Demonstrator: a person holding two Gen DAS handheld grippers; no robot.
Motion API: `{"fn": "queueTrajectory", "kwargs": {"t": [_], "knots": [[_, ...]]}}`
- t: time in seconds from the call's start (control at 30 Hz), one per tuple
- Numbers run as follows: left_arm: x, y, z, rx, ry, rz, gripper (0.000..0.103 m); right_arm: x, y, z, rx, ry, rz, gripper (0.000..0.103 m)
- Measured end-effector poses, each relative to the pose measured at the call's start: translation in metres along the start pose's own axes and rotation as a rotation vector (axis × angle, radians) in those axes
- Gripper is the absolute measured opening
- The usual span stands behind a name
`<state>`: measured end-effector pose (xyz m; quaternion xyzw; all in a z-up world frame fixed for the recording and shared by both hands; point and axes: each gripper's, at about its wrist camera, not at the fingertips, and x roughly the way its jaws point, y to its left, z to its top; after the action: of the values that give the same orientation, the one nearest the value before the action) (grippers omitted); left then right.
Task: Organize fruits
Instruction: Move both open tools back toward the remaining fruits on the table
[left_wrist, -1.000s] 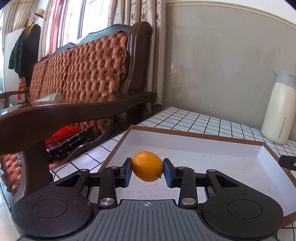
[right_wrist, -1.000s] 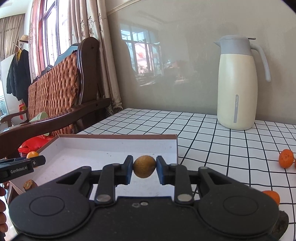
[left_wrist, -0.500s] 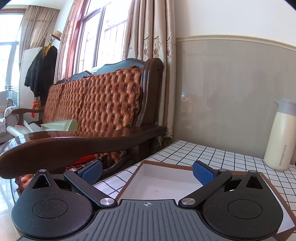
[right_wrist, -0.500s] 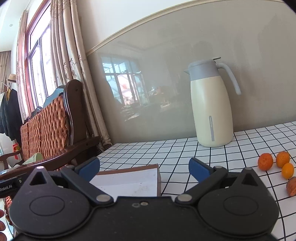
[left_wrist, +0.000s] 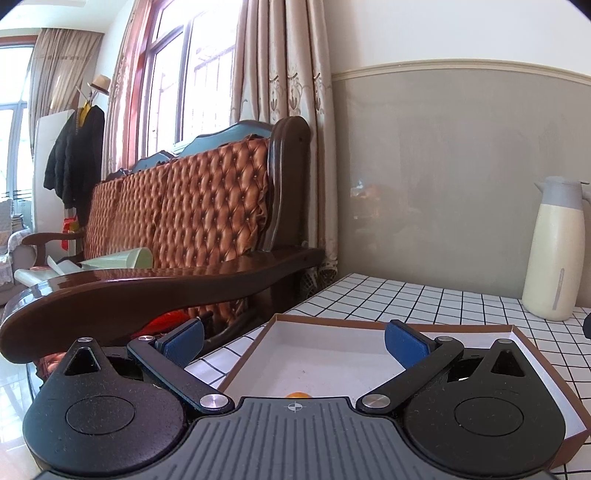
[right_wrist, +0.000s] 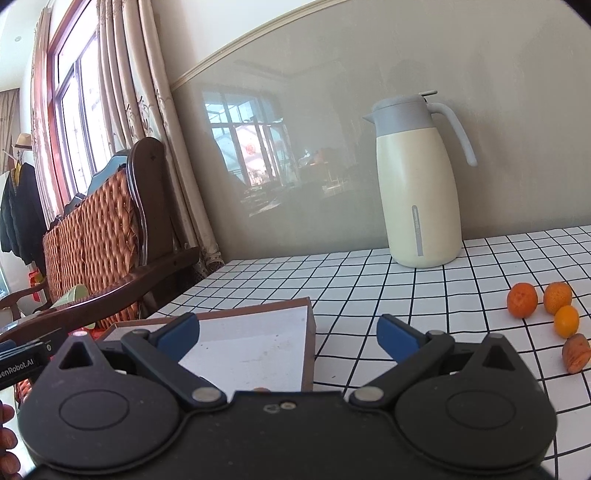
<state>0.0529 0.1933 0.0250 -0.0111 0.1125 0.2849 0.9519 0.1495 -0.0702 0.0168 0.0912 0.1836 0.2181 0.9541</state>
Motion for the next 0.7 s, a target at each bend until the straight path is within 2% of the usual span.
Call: {"fn": "queueTrajectory", "kwargs": {"t": [0.2,0.4,0.7], "knots": [[-0.009,-0.004,-0.003,0.002,0.016,-0.017,0.103,-0.004,0.001,-0.003,-0.018,0.036,0.008,0.097],[-0.019,-0.011,-0.008,0.011,0.023,-0.031,0.103,-0.014,0.001,-0.004,-0.06,0.036,0.016,0.097],[-0.036,-0.032,-0.014,0.038,0.025,-0.104,0.103,-0.032,-0.008,-0.006,-0.078,0.04,0.035,0.097]]}}
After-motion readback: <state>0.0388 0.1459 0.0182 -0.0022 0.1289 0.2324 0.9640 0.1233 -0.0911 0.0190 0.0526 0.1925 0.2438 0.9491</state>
